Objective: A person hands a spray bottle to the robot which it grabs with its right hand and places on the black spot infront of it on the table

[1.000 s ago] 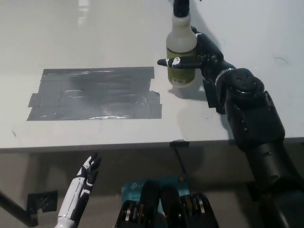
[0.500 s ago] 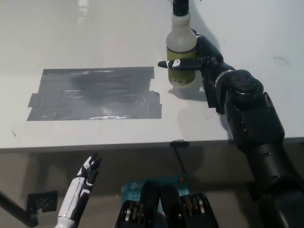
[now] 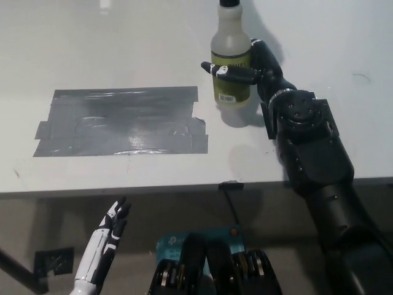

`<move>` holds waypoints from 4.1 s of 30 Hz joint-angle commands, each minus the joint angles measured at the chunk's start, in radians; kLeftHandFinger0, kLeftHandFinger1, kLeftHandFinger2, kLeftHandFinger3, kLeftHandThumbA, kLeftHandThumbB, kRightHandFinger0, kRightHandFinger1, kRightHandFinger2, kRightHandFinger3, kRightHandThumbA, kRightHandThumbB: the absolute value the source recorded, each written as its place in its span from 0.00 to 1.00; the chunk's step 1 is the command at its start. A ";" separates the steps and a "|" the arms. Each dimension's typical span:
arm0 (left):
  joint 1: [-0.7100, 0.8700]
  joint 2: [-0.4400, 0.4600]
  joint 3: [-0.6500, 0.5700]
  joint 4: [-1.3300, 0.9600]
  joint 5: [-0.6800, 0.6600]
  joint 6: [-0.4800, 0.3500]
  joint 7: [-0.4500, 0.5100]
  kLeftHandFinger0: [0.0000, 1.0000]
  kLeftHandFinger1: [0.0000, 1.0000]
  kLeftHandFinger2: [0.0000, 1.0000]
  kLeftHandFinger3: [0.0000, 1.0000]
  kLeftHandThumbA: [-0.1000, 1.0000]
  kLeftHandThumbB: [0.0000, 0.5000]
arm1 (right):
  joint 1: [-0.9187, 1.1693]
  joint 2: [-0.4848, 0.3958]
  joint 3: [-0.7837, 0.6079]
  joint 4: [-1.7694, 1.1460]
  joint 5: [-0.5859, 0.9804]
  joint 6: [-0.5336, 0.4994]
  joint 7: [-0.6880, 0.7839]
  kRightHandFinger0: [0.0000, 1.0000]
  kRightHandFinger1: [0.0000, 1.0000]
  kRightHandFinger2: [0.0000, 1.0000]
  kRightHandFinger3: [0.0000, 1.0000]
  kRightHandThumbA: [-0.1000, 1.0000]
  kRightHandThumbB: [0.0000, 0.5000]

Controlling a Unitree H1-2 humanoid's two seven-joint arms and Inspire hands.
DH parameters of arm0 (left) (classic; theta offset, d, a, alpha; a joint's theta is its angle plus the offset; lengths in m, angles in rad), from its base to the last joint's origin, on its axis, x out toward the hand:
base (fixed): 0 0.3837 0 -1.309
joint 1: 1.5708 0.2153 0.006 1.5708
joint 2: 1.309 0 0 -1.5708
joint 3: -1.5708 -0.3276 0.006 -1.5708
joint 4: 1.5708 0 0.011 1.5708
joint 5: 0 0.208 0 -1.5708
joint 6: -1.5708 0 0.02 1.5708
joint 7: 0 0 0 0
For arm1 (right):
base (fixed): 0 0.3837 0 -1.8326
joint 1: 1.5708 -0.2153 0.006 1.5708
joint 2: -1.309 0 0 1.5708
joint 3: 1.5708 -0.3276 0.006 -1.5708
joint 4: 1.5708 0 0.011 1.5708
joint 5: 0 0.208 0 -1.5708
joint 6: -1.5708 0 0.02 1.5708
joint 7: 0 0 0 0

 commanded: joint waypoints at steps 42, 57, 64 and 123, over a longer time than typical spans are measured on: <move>0.047 0.004 0.009 -0.027 0.003 -0.029 0.003 1.00 1.00 1.00 1.00 1.00 0.02 | 0.042 -0.030 -0.184 0.154 -0.077 -0.692 -0.470 0.02 0.11 0.34 0.40 0.98 0.72; 0.045 0.004 0.005 -0.032 0.009 -0.036 0.003 1.00 1.00 1.00 1.00 1.00 0.00 | 0.049 -0.021 -0.126 0.028 -0.124 -0.692 -0.592 0.00 0.10 0.37 0.47 0.92 0.71; 0.035 0.006 0.006 -0.029 0.012 -0.034 0.004 1.00 1.00 1.00 1.00 1.00 0.02 | 0.038 -0.035 -0.091 0.032 -0.155 -0.692 -0.649 0.00 0.09 0.36 0.48 0.94 0.65; 0.041 0.004 -0.017 -0.030 -0.001 -0.056 -0.005 1.00 1.00 1.00 1.00 1.00 0.00 | 0.077 -0.035 0.225 0.326 -0.160 -0.692 -0.787 1.00 1.00 1.00 1.00 0.93 0.58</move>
